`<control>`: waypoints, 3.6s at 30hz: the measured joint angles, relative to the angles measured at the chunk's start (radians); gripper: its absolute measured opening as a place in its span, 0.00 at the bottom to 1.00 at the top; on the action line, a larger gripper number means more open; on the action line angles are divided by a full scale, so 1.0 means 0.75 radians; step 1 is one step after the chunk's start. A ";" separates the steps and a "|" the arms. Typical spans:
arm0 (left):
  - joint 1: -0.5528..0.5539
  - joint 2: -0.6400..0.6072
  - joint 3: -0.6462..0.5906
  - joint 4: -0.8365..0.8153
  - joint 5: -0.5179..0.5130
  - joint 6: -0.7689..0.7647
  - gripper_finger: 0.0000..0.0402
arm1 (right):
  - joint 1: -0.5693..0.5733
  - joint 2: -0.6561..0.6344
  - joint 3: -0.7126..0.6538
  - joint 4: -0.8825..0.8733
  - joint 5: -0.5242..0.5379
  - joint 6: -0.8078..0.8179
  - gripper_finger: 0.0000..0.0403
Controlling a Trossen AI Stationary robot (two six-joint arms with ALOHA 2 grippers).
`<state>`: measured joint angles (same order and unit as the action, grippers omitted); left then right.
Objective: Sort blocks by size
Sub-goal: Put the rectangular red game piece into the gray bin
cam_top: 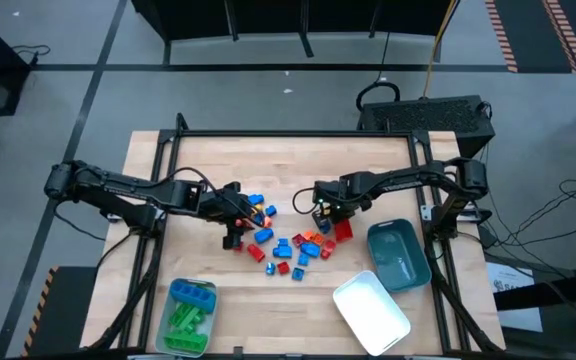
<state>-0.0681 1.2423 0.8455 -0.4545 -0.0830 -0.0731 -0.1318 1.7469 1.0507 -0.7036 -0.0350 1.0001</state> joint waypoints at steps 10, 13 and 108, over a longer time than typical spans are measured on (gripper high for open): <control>0.000 0.000 0.000 0.001 -0.002 -0.010 0.58 | 0.001 -0.003 0.002 -0.001 0.007 -0.039 0.01; 0.000 0.000 0.000 0.030 -0.009 -0.032 0.58 | 0.003 -0.002 0.050 -0.024 0.038 -0.083 0.01; 0.142 0.163 0.008 1.527 0.486 -0.025 0.35 | 0.546 -0.273 0.716 0.503 0.665 -1.128 0.13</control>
<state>0.0387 1.3647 0.8513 0.6907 0.2813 -0.0917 0.2776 1.5425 1.5875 -0.3261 0.4635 0.1544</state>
